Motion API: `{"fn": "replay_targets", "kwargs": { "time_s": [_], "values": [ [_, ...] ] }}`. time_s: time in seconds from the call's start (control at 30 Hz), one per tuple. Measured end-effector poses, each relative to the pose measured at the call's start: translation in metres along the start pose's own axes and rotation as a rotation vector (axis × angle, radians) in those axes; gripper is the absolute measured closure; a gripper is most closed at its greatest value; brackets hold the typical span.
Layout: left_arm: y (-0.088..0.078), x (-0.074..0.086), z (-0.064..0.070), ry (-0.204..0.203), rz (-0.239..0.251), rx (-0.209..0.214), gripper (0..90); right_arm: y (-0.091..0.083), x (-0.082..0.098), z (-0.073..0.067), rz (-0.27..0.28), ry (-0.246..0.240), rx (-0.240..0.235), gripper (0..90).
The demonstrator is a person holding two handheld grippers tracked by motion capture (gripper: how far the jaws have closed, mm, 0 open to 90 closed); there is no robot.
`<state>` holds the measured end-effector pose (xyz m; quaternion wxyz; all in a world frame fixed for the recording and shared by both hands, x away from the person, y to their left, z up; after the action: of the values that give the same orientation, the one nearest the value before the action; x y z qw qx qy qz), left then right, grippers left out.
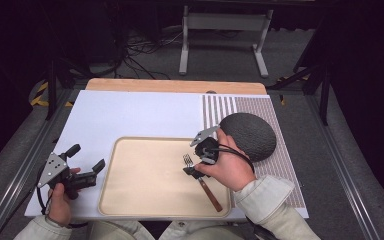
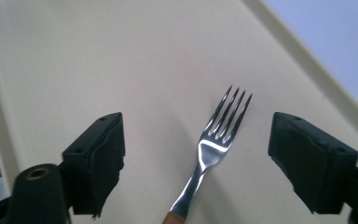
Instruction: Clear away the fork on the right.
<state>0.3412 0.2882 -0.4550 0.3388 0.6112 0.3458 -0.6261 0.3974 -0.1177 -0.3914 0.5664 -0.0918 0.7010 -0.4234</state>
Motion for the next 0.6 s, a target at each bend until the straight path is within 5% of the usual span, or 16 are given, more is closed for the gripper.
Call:
{"fn": "replay_targets", "kwargs": {
  "time_s": [0.17, 0.37, 0.6],
  "values": [
    [0.000, 0.000, 0.000, -0.001, 0.000, -0.001, 0.1, 0.004, 0.002, 0.001, 0.042, 0.005, -0.032, 31.7],
    [0.000, 0.000, 0.000, -0.001, 0.001, -0.002, 0.0, 0.018, 0.006, 0.005, 0.085, -0.079, -0.054, 49.9],
    [0.000, 0.000, 0.000, -0.001, 0.002, -0.001, 0.1, 0.033, 0.014, 0.009, 0.027, -0.126, -0.081, 79.3]
  ]
}}
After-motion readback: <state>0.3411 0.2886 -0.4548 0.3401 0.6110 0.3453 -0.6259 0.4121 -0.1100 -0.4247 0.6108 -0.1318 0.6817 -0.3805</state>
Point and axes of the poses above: each handheld gripper's, and its own axes: y roughly forward along the jaws, x roughly out of its underside, z roughly to its right, the point moved 1 cm from there along y, roughly forward along the jaws, and after that the axes turned 9 degrees about z, right-handed, at the moved point
